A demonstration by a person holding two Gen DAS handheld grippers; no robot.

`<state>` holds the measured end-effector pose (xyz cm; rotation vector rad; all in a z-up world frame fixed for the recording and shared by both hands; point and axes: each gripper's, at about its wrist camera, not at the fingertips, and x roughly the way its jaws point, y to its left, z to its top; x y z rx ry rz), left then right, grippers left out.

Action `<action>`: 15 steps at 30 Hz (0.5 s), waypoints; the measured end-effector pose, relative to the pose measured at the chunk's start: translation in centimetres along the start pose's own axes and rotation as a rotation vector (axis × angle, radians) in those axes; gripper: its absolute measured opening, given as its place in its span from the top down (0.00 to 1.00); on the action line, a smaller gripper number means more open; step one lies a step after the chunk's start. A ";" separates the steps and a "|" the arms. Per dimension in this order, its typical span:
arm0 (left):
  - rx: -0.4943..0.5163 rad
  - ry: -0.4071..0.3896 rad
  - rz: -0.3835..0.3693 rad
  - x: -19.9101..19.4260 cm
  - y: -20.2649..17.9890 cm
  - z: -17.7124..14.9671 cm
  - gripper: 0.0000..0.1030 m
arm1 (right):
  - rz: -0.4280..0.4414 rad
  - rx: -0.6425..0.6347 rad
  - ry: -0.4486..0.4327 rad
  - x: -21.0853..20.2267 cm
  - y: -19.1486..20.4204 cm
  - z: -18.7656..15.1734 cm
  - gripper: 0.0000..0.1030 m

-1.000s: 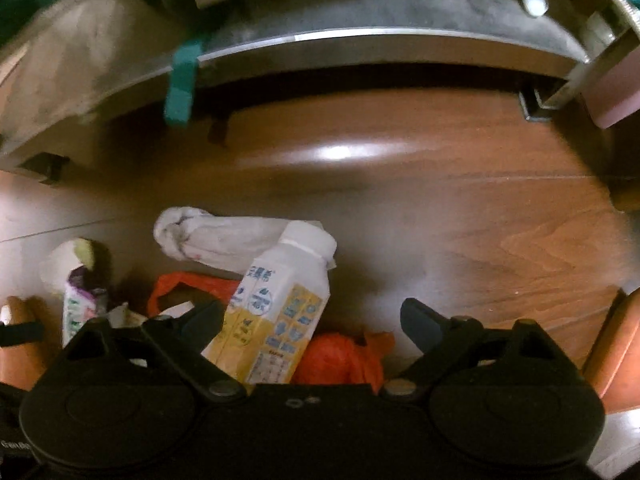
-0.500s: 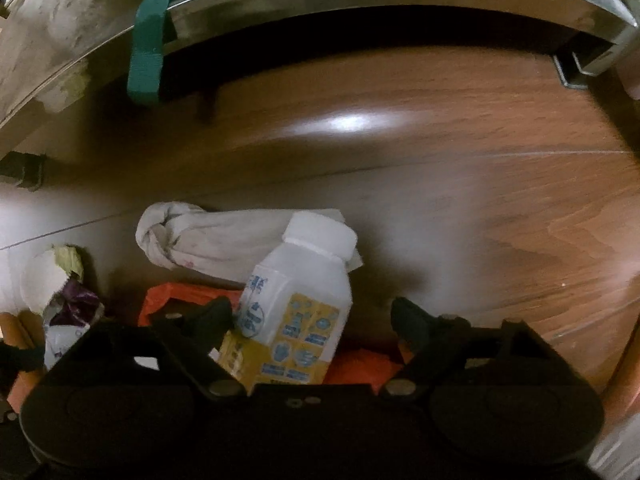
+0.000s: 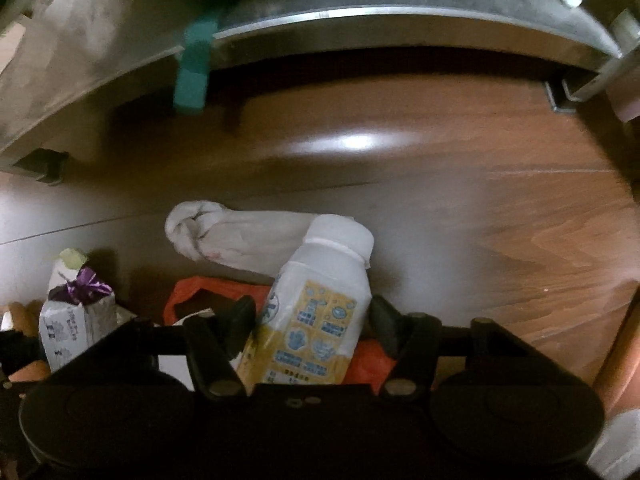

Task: Collect trash
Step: 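Grasp the purple-topped snack packet with the left tool while the right grasps the yellow-white bottle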

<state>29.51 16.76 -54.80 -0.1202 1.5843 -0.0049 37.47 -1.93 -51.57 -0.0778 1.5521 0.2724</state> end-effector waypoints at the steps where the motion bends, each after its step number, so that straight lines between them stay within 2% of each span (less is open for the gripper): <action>1: 0.008 -0.004 -0.004 -0.5 0.0 0.0 0.60 | 0.000 -0.005 -0.008 -0.7 0.1 -0.2 0.42; 9: 0.087 -0.038 -0.008 -6.3 -2.8 -0.1 0.60 | 0.024 -0.035 -0.076 -8.2 -0.8 -1.8 0.44; 11: 0.092 -0.065 -0.020 -8.6 -3.6 -0.2 0.60 | 0.029 -0.038 -0.091 -10.8 -1.0 -2.3 0.48; 15: 0.084 -0.138 -0.052 -13.3 -5.2 0.4 0.60 | 0.054 -0.055 -0.162 -16.2 -1.2 -3.5 0.48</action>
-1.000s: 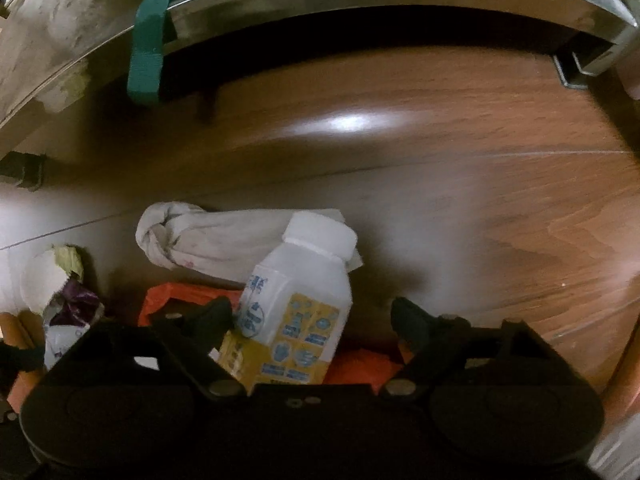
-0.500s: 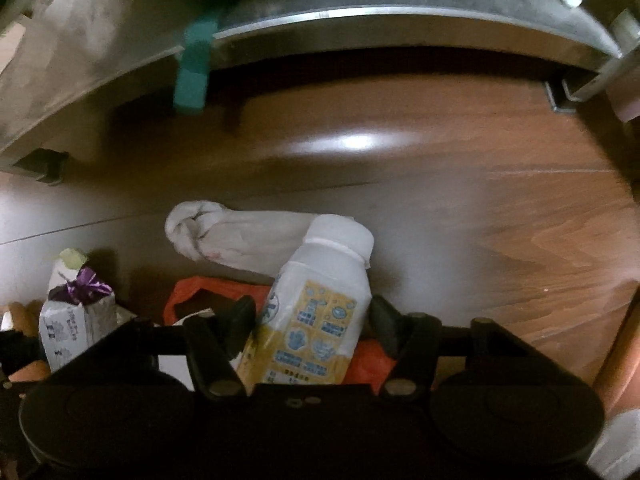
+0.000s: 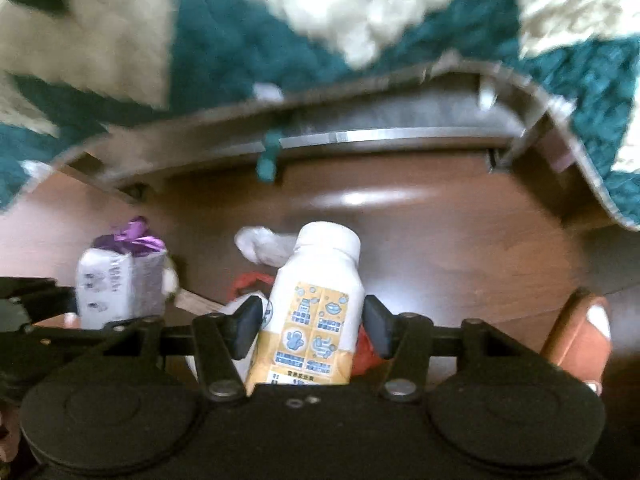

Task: Collect trash
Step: 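Carry the snack packet with the left tool while the right carries the bottle to the teal bin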

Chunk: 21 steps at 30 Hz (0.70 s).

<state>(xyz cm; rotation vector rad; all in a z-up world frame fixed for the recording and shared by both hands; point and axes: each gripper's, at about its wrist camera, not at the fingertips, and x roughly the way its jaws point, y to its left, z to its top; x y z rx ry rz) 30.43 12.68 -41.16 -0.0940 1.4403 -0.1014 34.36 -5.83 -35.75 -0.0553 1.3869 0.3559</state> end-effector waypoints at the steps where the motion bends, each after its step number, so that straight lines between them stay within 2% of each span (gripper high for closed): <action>1: 0.001 -0.019 -0.005 -1.4 -0.6 0.2 0.60 | 0.005 -0.004 -0.021 -1.5 0.1 -0.1 0.48; 13: -0.057 -0.226 -0.064 -16.3 -6.1 -1.4 0.60 | 0.017 -0.080 -0.236 -19.9 0.8 -3.2 0.49; 21: 0.024 -0.380 -0.082 -26.8 -10.9 -2.6 0.60 | -0.018 -0.129 -0.414 -32.1 -0.5 -6.1 0.49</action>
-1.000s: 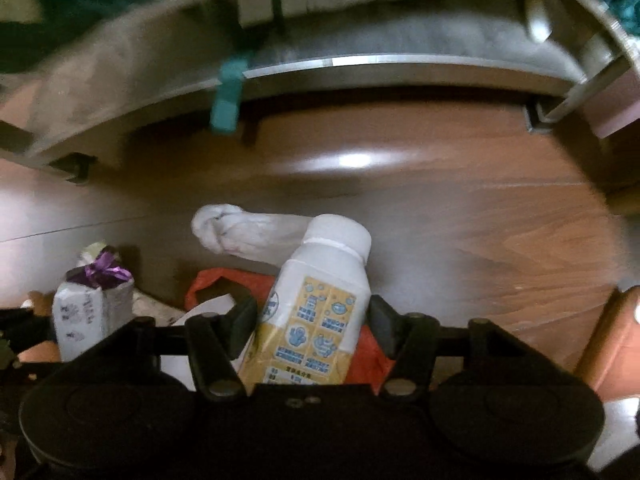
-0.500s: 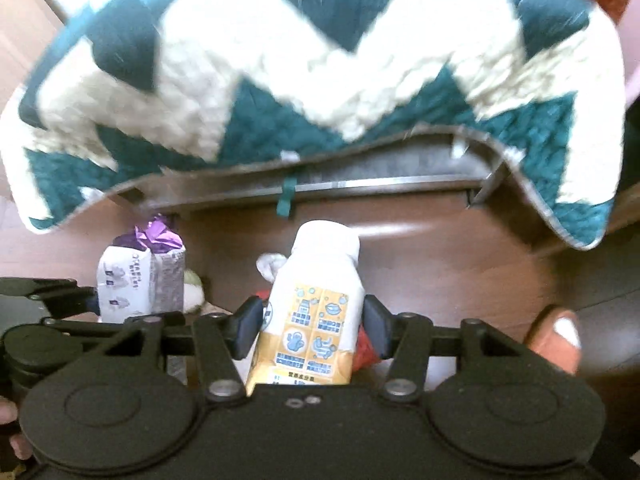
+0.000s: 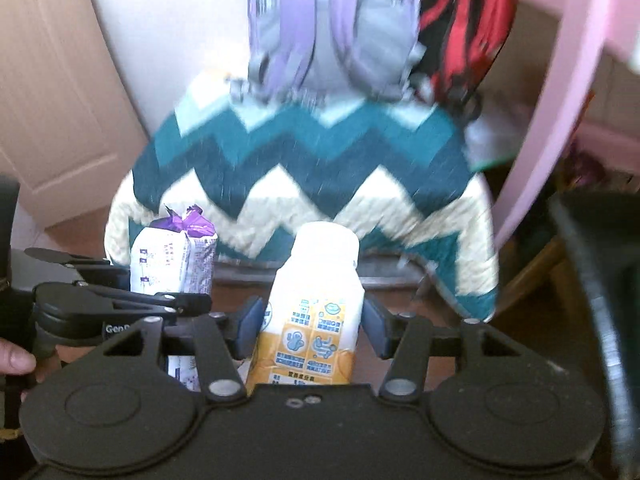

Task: Collect trash
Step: 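Carry the snack packet with the left tool while the right carries the bottle to the teal bin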

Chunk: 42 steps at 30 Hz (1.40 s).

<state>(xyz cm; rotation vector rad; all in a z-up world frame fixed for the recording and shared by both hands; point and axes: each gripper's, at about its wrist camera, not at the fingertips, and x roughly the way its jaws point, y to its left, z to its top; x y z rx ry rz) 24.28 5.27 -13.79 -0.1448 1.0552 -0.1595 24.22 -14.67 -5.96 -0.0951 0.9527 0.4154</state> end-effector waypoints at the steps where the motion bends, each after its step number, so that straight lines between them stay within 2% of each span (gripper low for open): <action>1: 0.010 -0.023 -0.006 -1.2 -0.9 0.4 0.60 | -0.007 -0.002 -0.025 -1.6 -0.3 0.2 0.49; 9: 0.108 -0.195 -0.054 -9.6 -7.8 3.6 0.60 | -0.048 -0.007 -0.181 -12.0 -3.1 1.6 0.49; 19: 0.200 -0.340 -0.136 -16.7 -16.6 8.1 0.60 | -0.137 0.031 -0.349 -21.0 -8.4 3.5 0.50; 23: 0.256 -0.378 -0.158 -18.5 -20.8 9.9 0.60 | -0.196 0.085 -0.394 -23.8 -11.8 4.0 0.50; 27: 0.295 -0.385 -0.202 -19.3 -25.3 11.9 0.60 | -0.295 0.114 -0.439 -26.4 -15.3 4.1 0.50; 36: 0.380 -0.417 -0.285 -20.1 -36.0 15.8 0.60 | -0.482 0.213 -0.453 -29.9 -23.9 3.0 0.50; 42: 0.443 -0.432 -0.344 -20.2 -42.7 17.3 0.60 | -0.528 0.280 -0.399 -29.7 -29.2 2.0 0.50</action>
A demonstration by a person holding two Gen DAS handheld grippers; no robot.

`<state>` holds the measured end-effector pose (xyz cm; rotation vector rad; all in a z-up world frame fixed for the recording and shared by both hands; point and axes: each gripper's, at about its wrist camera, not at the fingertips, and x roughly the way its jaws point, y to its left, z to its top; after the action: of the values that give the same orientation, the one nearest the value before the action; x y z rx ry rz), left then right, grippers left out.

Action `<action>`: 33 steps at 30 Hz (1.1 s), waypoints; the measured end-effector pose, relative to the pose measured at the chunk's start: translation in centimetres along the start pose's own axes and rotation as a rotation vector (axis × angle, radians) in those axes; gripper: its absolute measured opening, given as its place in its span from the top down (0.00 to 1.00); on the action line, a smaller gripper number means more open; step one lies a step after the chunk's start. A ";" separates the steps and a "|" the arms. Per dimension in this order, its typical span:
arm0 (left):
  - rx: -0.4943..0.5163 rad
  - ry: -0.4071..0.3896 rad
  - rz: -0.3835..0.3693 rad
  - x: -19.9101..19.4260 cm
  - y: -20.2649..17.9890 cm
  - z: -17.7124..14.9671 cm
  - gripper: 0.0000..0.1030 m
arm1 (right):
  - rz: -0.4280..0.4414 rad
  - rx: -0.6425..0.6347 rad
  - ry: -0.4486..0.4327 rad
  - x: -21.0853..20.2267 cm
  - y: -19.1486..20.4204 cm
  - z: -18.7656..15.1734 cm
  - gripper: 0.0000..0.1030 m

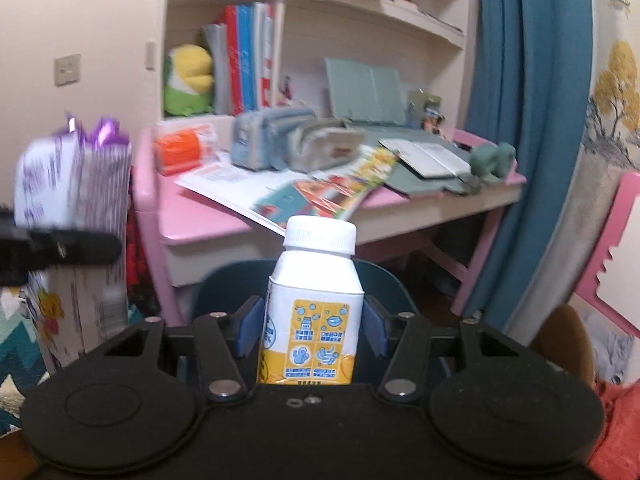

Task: Collect trash
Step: 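Carry the snack packet with the left tool while the right carries the bottle to the teal bin, then open the left tool over the bin while the right drops the bottle in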

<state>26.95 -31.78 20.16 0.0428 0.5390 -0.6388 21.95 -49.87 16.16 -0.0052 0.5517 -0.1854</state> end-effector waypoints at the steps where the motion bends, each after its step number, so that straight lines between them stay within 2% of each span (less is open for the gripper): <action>1: 0.007 -0.005 -0.008 0.3 -0.7 0.4 0.60 | -0.005 0.000 0.009 0.2 -0.4 -0.1 0.50; 6: 0.021 0.000 -0.038 3.3 -3.2 2.3 0.60 | -0.027 -0.018 0.049 1.7 -1.6 -0.4 0.50; 11: 0.014 0.062 -0.033 7.7 -4.1 2.3 0.60 | -0.033 -0.057 0.098 3.1 -2.4 -0.4 0.50; 22: 0.000 0.237 -0.052 16.0 -4.7 -0.1 0.60 | -0.026 -0.161 0.244 6.8 -2.3 -0.8 0.50; 27: 0.010 0.308 -0.046 18.3 -4.5 -1.6 0.60 | 0.006 -0.157 0.349 9.0 -2.5 -1.1 0.50; 33: 0.013 0.389 -0.038 20.1 -4.5 -3.0 0.59 | 0.015 -0.186 0.413 9.9 -2.1 -1.4 0.49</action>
<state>36.45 -45.93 8.26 0.1720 0.9123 -0.6746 29.09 -53.64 9.90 -0.1460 0.9798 -0.1193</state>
